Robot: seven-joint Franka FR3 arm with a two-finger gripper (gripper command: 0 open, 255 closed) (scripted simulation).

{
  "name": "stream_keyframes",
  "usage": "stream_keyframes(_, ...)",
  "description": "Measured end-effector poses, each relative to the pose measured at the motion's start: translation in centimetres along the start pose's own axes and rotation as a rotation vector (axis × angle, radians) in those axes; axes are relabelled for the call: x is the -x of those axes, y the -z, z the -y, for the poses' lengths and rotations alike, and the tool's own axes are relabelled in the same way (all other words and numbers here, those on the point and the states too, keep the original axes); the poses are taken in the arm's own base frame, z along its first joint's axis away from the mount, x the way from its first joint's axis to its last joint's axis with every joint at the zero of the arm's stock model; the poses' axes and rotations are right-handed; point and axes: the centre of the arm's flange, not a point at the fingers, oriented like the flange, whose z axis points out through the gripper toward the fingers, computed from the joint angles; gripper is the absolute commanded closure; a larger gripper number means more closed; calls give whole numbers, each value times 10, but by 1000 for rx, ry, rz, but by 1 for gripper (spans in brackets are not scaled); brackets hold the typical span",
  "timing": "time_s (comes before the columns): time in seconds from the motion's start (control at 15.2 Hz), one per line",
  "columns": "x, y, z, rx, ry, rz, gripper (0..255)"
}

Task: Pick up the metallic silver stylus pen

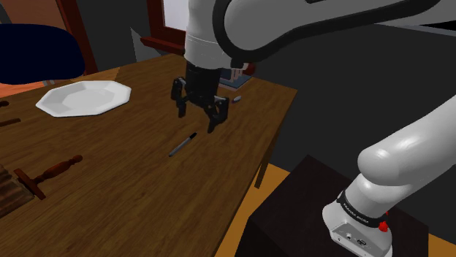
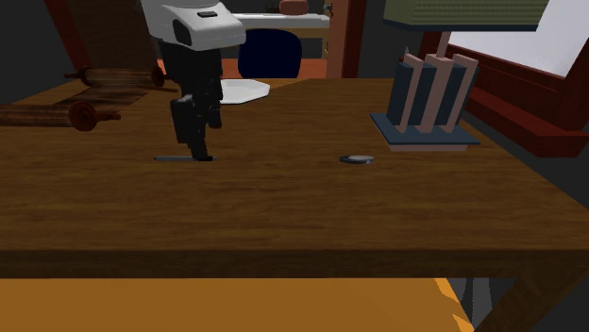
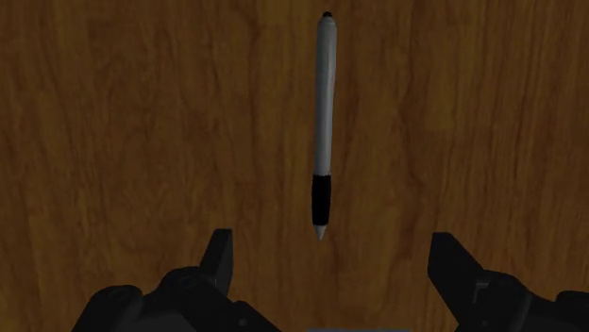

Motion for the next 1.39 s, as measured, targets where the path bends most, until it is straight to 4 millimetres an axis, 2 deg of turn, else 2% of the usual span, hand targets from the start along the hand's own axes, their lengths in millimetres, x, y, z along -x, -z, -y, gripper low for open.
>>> stream_keyframes(0.33, -1, -25, -2, -1, -4, 0, 0)
stream_keyframes(0.4, -1, -27, -2, -1, -4, 0, 255)
stream_keyframes(1.12, 1, -24, -2, -2, -2, -1, 255)
stream_keyframes(1.39, 0, -7, -1, -1, -4, 0, 255)
